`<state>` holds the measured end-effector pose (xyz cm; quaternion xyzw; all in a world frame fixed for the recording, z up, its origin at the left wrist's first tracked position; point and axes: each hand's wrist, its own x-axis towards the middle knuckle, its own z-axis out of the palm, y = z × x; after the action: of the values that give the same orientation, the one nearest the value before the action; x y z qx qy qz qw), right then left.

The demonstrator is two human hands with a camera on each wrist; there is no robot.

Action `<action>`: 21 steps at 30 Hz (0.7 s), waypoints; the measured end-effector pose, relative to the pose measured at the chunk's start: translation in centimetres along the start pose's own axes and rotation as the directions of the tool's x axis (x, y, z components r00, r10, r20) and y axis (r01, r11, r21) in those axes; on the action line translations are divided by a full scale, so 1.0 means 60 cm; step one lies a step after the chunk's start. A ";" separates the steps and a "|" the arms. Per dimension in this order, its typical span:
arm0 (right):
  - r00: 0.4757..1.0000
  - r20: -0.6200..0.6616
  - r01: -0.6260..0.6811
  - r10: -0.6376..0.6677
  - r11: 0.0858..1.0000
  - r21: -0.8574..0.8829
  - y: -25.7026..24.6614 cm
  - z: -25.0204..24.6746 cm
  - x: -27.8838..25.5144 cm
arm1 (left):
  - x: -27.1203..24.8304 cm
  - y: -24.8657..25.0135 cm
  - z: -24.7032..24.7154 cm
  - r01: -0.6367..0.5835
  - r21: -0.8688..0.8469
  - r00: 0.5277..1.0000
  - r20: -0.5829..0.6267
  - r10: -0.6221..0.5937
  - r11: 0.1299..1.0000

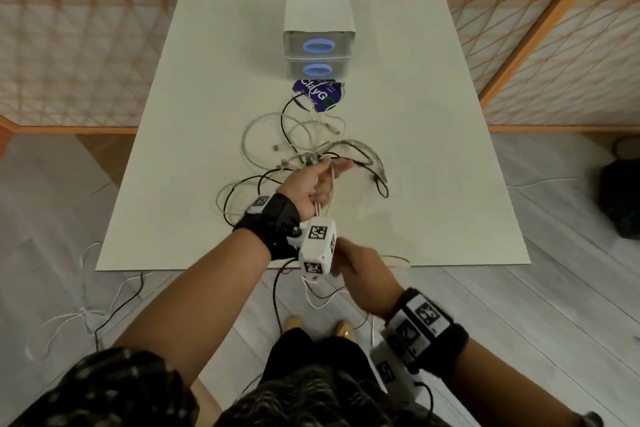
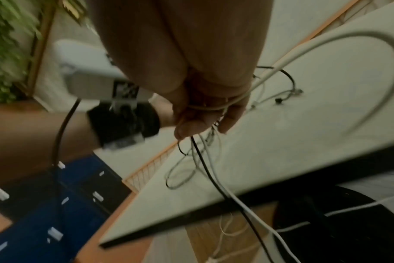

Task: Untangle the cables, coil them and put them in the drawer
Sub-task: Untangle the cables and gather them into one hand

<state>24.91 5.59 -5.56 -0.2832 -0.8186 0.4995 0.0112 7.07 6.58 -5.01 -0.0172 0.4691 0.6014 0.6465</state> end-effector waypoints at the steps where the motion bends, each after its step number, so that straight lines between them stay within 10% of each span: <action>1: 1.000 0.007 -0.031 0.031 1.000 0.006 0.014 0.004 -0.016 | 0.002 0.009 -0.001 -0.010 -0.007 1.000 -0.002 0.010 1.000; 7: 0.975 0.070 -0.212 0.211 0.977 0.004 0.057 -0.031 -0.012 | -0.010 -0.026 -0.004 -0.006 0.189 1.000 0.028 0.001 0.982; 12: 0.954 0.026 -0.273 0.297 0.836 0.476 0.002 -0.047 0.064 | -0.014 -0.055 0.009 0.031 0.311 0.999 -0.032 -0.022 0.950; 17: 0.944 -0.241 -0.186 0.223 0.968 0.169 0.003 -0.048 0.069 | -0.009 -0.031 0.000 0.022 0.228 0.999 -0.041 -0.013 0.973; 21: 0.959 -0.209 -0.178 0.193 0.980 0.086 0.021 -0.052 0.018 | 0.004 0.001 -0.006 -0.066 0.031 0.996 -0.051 0.067 0.997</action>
<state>25.51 9.11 -5.34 -0.4108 -0.7654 0.4915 0.0625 6.78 6.57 -5.37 -0.0078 0.4946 0.6151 0.6139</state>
